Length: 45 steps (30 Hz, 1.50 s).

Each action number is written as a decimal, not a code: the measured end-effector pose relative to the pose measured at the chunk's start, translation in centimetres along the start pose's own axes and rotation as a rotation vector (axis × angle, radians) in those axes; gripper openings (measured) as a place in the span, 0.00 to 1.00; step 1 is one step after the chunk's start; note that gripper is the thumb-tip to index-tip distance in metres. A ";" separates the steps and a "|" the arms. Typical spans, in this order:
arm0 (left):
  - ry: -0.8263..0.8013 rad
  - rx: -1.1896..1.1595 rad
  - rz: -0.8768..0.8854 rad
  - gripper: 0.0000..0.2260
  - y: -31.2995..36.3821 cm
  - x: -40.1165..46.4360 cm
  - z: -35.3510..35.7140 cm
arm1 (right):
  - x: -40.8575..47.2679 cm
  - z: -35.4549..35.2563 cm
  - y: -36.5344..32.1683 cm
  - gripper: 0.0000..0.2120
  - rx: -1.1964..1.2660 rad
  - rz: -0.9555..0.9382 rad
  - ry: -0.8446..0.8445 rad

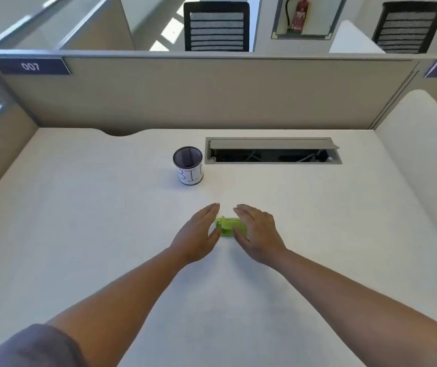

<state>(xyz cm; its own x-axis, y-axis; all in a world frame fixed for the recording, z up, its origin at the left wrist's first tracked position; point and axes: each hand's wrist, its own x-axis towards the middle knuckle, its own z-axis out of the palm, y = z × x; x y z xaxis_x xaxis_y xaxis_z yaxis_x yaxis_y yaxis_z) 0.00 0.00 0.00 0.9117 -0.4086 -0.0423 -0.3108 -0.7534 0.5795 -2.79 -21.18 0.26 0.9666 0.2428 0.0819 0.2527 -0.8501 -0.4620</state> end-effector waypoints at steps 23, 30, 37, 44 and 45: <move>0.007 -0.222 -0.225 0.10 -2.2 1.1 3.6 | 3.9 2.3 1.4 0.14 0.003 0.196 -0.224; 0.025 -0.333 -0.311 0.06 -2.4 1.2 3.7 | 3.7 2.5 0.8 0.18 0.144 0.285 -0.278; 0.193 -1.266 -0.711 0.12 -1.0 1.8 2.5 | 2.9 1.9 -1.6 0.24 0.419 0.348 -0.135; 0.131 -1.705 -0.721 0.25 1.5 2.4 2.5 | 2.8 0.9 -5.2 0.30 0.470 0.368 -0.047; 0.149 -1.730 -0.719 0.26 1.8 2.5 2.5 | 2.8 0.8 -5.6 0.29 0.471 0.367 -0.039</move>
<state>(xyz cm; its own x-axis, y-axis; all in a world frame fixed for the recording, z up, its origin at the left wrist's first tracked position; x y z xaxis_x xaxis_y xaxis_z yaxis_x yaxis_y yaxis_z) 1.03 -3.67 -1.08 0.7700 -0.1788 -0.6125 0.5838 0.5850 0.5630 -1.53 -15.41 2.39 0.9825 -0.0028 -0.1861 -0.1525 -0.5850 -0.7966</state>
